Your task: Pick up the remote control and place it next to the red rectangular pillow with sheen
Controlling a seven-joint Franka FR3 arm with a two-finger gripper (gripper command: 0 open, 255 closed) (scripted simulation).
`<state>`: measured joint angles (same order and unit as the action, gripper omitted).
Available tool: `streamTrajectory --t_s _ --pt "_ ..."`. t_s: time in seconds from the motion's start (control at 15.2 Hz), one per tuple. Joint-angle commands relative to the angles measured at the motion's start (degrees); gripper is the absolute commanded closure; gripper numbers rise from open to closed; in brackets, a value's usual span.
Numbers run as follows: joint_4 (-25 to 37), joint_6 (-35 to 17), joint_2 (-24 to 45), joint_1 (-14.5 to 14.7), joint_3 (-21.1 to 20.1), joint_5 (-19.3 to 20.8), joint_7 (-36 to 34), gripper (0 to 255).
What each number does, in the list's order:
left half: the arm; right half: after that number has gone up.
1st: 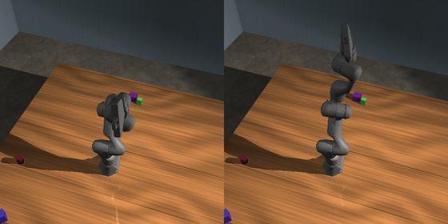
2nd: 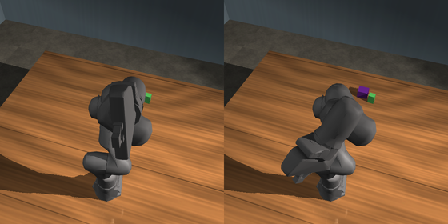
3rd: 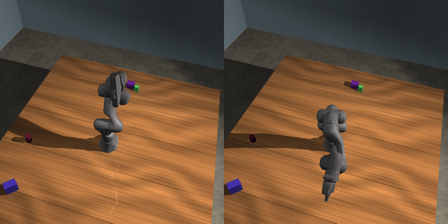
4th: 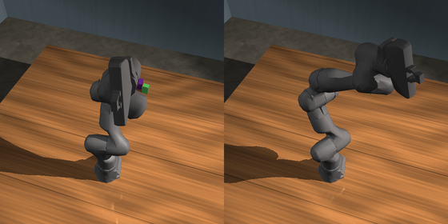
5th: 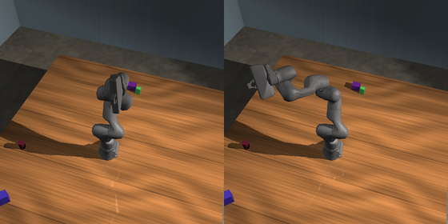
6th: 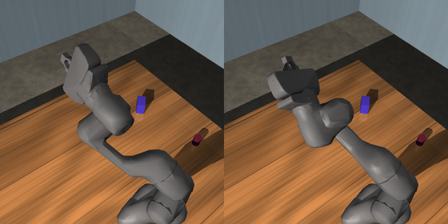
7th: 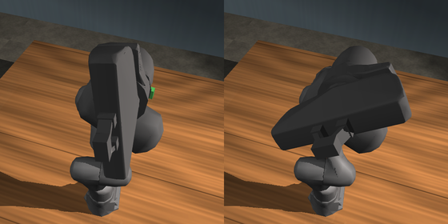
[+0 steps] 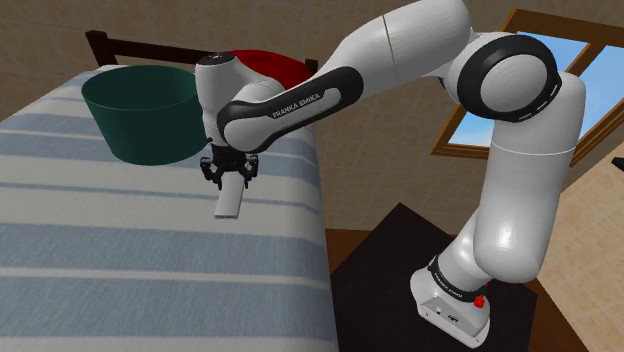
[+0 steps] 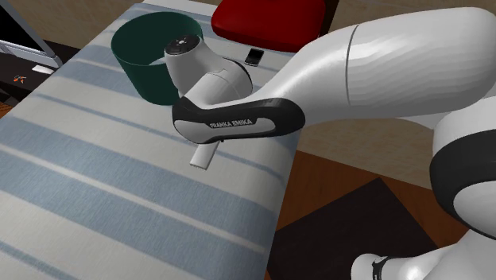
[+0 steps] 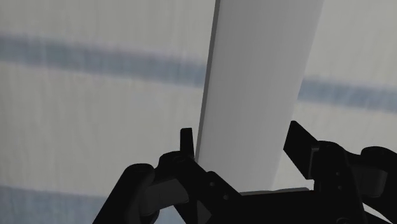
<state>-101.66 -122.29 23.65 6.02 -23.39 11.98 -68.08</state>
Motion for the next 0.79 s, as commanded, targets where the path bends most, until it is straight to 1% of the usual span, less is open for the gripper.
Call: streamTrajectory --t_s 0.0,0.73 --pt "0.49 1.09 -0.66 -0.11 -0.17 -0.36 0.24 255" --pt "4.67 8.23 -3.92 -0.52 -0.97 -2.18 1.50 255"
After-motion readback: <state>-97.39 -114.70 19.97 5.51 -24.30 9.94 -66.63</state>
